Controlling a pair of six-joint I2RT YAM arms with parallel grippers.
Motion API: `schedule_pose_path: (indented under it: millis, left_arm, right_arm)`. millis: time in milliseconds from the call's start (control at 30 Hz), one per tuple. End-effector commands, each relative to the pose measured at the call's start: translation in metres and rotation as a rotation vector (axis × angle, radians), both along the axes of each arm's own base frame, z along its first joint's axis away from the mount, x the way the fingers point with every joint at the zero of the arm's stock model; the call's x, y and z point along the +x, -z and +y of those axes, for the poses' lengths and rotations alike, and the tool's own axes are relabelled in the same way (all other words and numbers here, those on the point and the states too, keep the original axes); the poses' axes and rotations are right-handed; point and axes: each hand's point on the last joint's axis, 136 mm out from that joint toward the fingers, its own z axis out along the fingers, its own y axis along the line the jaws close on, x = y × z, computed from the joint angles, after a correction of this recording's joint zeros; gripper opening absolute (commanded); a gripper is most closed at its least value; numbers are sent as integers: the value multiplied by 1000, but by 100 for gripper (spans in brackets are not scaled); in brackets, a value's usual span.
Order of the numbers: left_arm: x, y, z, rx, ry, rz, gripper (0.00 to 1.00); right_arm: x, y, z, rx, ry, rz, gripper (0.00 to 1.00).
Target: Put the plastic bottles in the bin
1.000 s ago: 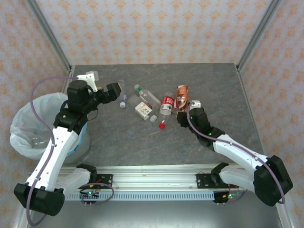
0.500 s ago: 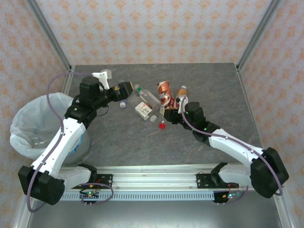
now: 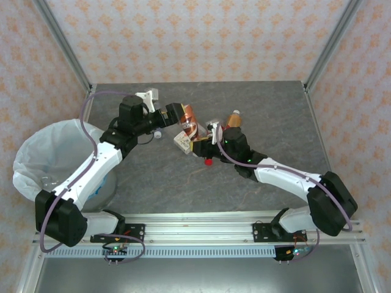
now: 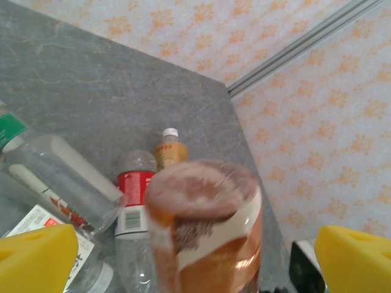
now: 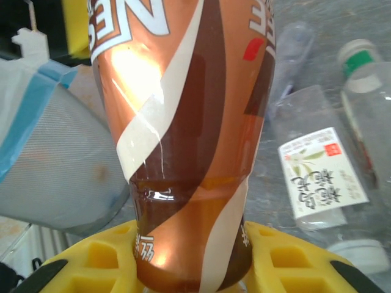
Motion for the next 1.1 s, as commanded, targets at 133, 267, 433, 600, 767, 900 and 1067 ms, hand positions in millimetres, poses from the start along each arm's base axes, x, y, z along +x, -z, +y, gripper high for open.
schedule_pose_path:
  millis: [133,267,433,600,767,900,1067]
  left_arm:
    - [11,-16,-12,-108,11,-36,100]
    - [6,-9,-16,-67,38,-22,100]
    - [2,-5,-17,-28,45,-27,86]
    - [1,2,-17,37,28,-10,74]
    - [2,4,-16,72,22,-4,71]
    - [0,-1,-15,74,23,-26,57]
    - [-4,-6,-15,65,37,-51,49]
  right_arm:
    - [-4,-38,22,111,-67,-70,0]
    - [-3,-43,24,119,-66,-79,0]
    - [-1,-45,26,121,-67,-91,0]
    - [-3,-45,33,103,-87,-99,0]
    - [-8,-40,42,38,-103,-132,0]
    - [-5,-34,42,32,-88,-117,0]
    - [-5,-30,40,24,-81,-110,0]
